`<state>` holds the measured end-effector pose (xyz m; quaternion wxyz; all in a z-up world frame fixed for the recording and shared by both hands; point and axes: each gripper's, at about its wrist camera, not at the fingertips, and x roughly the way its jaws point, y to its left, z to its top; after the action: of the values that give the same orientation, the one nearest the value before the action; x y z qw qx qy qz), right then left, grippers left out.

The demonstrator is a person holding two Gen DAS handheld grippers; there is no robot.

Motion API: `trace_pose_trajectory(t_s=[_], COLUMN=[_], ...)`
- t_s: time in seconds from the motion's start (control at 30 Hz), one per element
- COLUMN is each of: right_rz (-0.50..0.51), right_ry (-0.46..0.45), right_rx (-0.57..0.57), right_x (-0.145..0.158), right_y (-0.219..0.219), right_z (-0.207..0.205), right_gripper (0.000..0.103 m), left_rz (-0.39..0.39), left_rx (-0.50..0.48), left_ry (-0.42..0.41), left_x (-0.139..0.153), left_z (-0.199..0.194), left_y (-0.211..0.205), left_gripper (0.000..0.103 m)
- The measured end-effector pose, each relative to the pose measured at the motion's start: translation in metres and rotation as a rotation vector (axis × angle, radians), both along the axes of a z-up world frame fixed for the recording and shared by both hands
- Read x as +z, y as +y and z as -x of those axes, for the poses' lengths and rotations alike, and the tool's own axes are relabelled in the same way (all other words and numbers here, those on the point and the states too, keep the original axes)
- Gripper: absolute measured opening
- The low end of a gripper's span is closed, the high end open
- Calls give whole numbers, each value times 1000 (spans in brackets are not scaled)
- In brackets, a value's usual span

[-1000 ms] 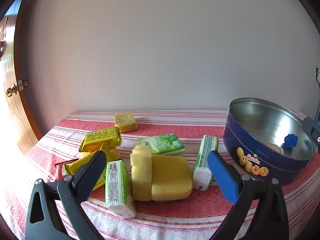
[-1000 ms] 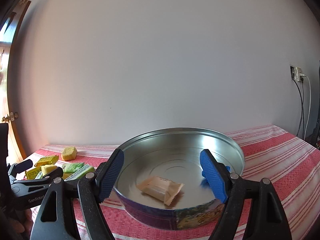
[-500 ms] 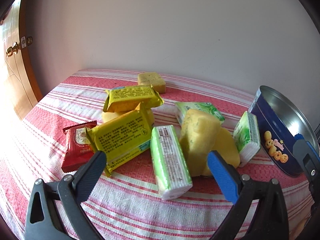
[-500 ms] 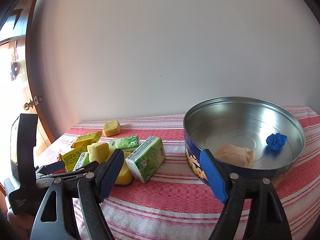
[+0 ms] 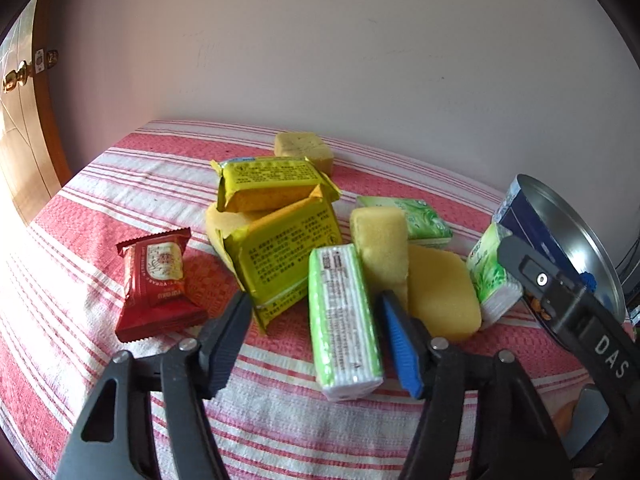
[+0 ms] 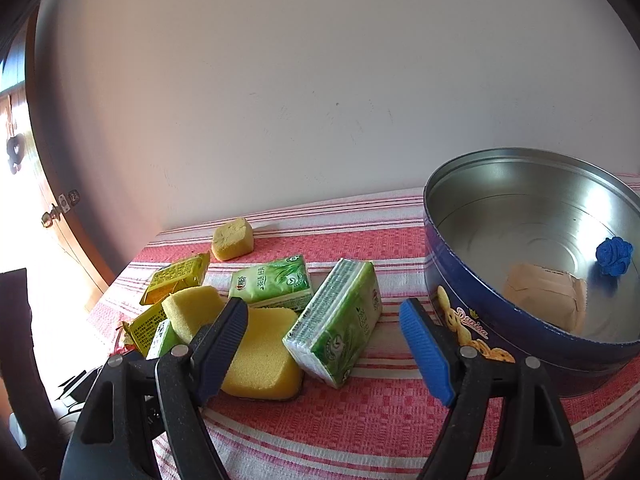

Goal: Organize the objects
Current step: 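Move both grippers back to the pile of snacks beside the tin, then grasp the white-green tissue pack with the right gripper while the left gripper grasps the green tissue pack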

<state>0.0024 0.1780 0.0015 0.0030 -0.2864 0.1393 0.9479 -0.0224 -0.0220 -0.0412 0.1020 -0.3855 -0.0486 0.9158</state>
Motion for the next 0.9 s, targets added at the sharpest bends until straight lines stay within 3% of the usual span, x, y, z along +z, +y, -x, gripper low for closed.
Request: trace_pose_trajectory(t_s=[0.1, 0.27, 0.3, 0.33, 0.37, 0.43, 0.63, 0.7, 0.73, 0.8, 0.83, 0.87, 0.9], right_rz=[27, 87, 100, 117, 122, 100, 80, 89, 97, 112, 112, 115, 116], right_ry=[-52, -134, -152, -163, -161, -147, -175, -202, -218, -217, -223, -221, -221], right_rx=[2, -5, -4, 10, 10, 6, 19, 22, 23, 25, 37, 50, 62], right_x=[-7, -21, -24, -27, -28, -25, -29, -31, -34, -37, -37, -37, -37], right_y=[-1, 6, 8, 10, 11, 11, 9, 11, 11, 10, 9, 8, 7], right_z=[13, 25, 26, 26, 25, 20, 21, 28, 32, 35, 37, 36, 36], right_gripper=[80, 74, 63, 50, 48, 35, 31, 31, 31, 31, 31, 30, 28], left_rz=[-1, -27, -57, -81, -89, -78, -72, -54, -48, -39, -34, -33, -28], left_rx=[-34, -2, -1, -6, -15, -34, -46, -38, -32, -24, -25, -32, -40], left_ry=[-15, -45, -57, -61, -54, -38, -47, -54, -50, -39, -37, -31, -24], left_x=[-2, -6, -7, -7, -4, -2, -5, -8, -8, -8, -7, -6, -5], left_z=[-1, 2, 3, 3, 0, -2, -3, -3, -3, -4, -6, -7, -7], left_y=[5, -6, -10, -13, -13, -12, -10, -9, -9, -8, -3, -2, -2], left_gripper=[60, 72, 70, 58, 42, 27, 28, 35, 43, 46, 40, 25, 25])
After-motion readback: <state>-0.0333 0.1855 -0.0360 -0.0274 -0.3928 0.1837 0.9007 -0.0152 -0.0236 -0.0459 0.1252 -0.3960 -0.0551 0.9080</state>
